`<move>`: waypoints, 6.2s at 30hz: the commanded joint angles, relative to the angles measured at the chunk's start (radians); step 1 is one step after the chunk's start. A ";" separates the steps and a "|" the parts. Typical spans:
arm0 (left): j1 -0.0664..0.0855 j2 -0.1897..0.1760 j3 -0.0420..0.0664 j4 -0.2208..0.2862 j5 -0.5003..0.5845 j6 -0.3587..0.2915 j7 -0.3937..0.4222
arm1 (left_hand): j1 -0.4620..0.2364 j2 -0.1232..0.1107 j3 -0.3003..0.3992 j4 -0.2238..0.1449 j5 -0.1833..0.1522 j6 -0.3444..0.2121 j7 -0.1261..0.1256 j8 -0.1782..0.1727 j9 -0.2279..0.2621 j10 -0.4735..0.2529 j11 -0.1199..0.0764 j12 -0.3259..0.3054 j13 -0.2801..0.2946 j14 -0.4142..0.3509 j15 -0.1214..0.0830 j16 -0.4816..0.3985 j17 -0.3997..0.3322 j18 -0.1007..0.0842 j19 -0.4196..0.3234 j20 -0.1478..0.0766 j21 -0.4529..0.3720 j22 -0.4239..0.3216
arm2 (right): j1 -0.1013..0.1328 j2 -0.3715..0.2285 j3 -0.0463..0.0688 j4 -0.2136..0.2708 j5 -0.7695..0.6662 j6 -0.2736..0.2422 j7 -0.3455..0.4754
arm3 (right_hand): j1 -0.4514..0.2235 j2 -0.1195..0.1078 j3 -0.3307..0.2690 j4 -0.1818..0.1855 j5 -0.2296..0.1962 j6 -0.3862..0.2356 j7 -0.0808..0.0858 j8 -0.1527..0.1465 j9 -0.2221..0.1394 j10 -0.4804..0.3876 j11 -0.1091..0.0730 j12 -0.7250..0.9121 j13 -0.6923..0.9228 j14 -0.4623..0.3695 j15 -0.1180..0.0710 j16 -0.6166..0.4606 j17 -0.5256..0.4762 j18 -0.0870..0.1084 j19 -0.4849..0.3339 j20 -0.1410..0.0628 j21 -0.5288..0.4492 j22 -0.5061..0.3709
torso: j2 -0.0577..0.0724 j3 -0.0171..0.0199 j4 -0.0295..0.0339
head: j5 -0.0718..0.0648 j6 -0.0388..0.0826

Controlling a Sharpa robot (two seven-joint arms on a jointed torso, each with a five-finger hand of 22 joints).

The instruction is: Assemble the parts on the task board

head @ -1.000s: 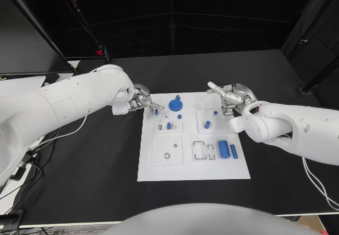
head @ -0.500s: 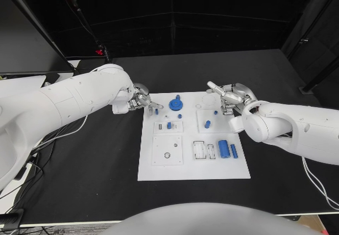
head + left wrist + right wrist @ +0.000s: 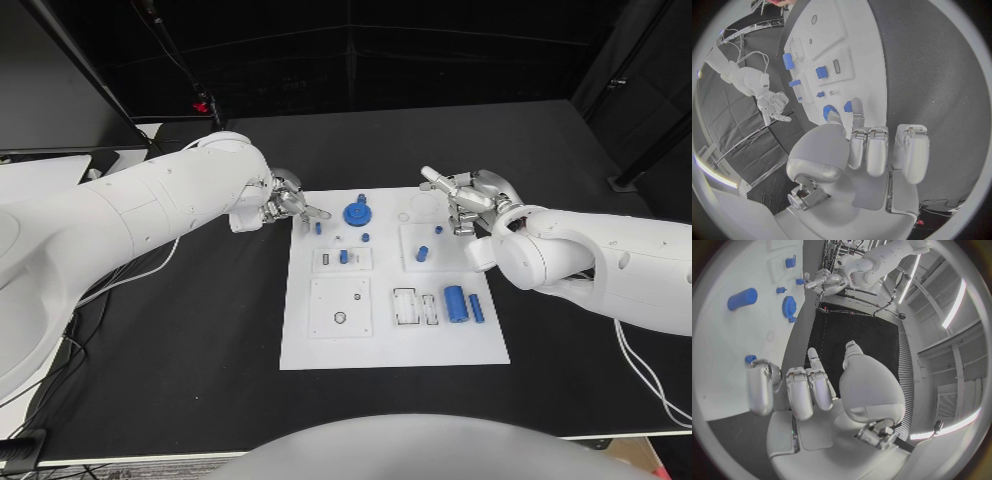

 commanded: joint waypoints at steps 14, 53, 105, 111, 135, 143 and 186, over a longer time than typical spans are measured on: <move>-0.005 0.019 0.001 -0.024 -0.035 -0.001 0.004 | 0.024 0.000 -0.008 0.002 -0.002 0.003 0.001 -0.015 -0.004 0.103 -0.005 -0.002 0.261 0.105 -0.005 0.001 0.263 -0.006 0.106 -0.006 0.003 0.263 | 0.001 0.003 0.000 0.004 -0.002 0.004 0.002 | -0.001 0.005 -0.006 -0.002 0.003 -0.001 0.004 0.004 -0.001 0.108 0.007 0.003 0.263 0.102 0.007 0.002 0.263 0.011 -0.001 0.003 -0.003 0.199 | 0.000 -0.0002 0.0006 | -0.004 -0.009; -0.013 0.043 0.001 -0.035 -0.050 0.017 -0.015 | 0.042 0.009 -0.009 0.004 0.001 0.003 0.003 -0.029 -0.005 0.103 -0.003 -0.002 0.261 0.105 -0.004 0.001 0.263 -0.006 0.106 -0.005 0.003 0.263 | 0.001 0.013 0.000 0.000 -0.002 0.005 -0.003 | -0.001 0.005 -0.006 -0.002 0.003 -0.001 0.004 0.004 -0.001 0.108 0.007 0.003 0.263 0.102 0.007 0.002 0.263 0.011 -0.001 0.003 -0.003 0.199 | -0.001 0.0005 0.0012 | -0.009 -0.016; -0.014 0.048 0.001 -0.032 -0.050 -0.014 -0.011 | 0.290 0.068 0.091 0.007 0.242 0.021 -0.004 -0.097 0.001 0.103 -0.009 -0.002 0.261 0.105 -0.001 0.001 0.263 -0.006 0.106 -0.002 0.003 0.263 | 0.001 0.019 0.000 -0.008 -0.002 0.006 -0.009 | -0.005 0.009 -0.010 -0.003 0.006 -0.001 0.003 0.005 -0.001 0.108 0.007 0.003 0.263 0.102 0.007 0.002 0.263 0.011 -0.003 0.003 -0.005 0.198 | 0.000 0.0008 0.0007 | -0.008 -0.018; -0.014 0.049 0.001 -0.031 -0.050 -0.011 -0.014 | 0.338 0.054 0.132 0.005 0.302 0.023 -0.002 -0.108 0.002 0.103 -0.007 -0.002 0.261 0.105 -0.001 0.001 0.263 -0.006 0.106 -0.001 0.003 0.263 | 0.001 0.020 0.000 -0.007 -0.002 0.005 -0.010 | -0.005 0.009 -0.010 -0.003 0.006 -0.001 0.003 0.005 -0.001 0.108 0.007 0.003 0.263 0.102 0.007 0.002 0.263 0.011 -0.003 0.003 -0.005 0.198 | 0.000 0.0007 0.0016 | -0.009 -0.019; -0.012 0.005 0.001 0.015 -0.019 -0.074 0.048 | 0.405 0.010 0.215 0.006 0.401 0.034 0.001 -0.124 0.006 0.103 -0.005 -0.002 0.261 0.105 -0.001 0.001 0.263 -0.006 0.106 0.000 0.003 0.263 | -0.005 0.016 0.000 -0.011 -0.002 0.008 -0.014 | -0.005 0.011 -0.011 -0.003 0.006 -0.001 0.003 0.006 -0.001 0.108 0.007 0.003 0.263 0.102 0.007 0.002 0.263 0.012 -0.005 0.003 -0.007 0.197 | -0.002 0.0013 0.0037 | -0.011 -0.016; 0.025 -0.089 0.001 0.160 0.043 -0.144 0.061 | 0.405 0.008 0.217 0.007 0.402 0.036 0.001 -0.123 0.006 0.103 -0.005 -0.002 0.261 0.105 -0.001 0.001 0.263 -0.006 0.106 0.000 0.003 0.263 | -0.008 0.011 0.000 -0.013 -0.002 0.006 -0.013 | -0.005 0.011 -0.011 -0.003 0.006 -0.001 0.003 0.006 -0.001 0.108 0.007 0.003 0.263 0.102 0.007 0.002 0.263 0.012 -0.005 0.003 -0.007 0.197 | -0.002 0.0037 0.0049 | -0.009 -0.016; 0.011 -0.194 0.000 0.445 0.019 -0.175 -0.171 | 0.401 0.004 0.238 0.007 0.417 0.039 0.001 -0.128 0.006 0.103 -0.005 -0.002 0.261 0.105 -0.002 0.001 0.263 -0.006 0.106 -0.001 0.003 0.263 | -0.010 0.014 0.000 -0.012 -0.001 0.003 -0.005 | -0.005 0.013 -0.012 -0.003 0.007 -0.001 0.003 0.006 -0.001 0.108 0.006 0.003 0.263 0.102 0.007 0.002 0.263 0.013 -0.007 0.003 -0.010 0.196 | -0.003 0.0058 0.0067 | 0.002 -0.025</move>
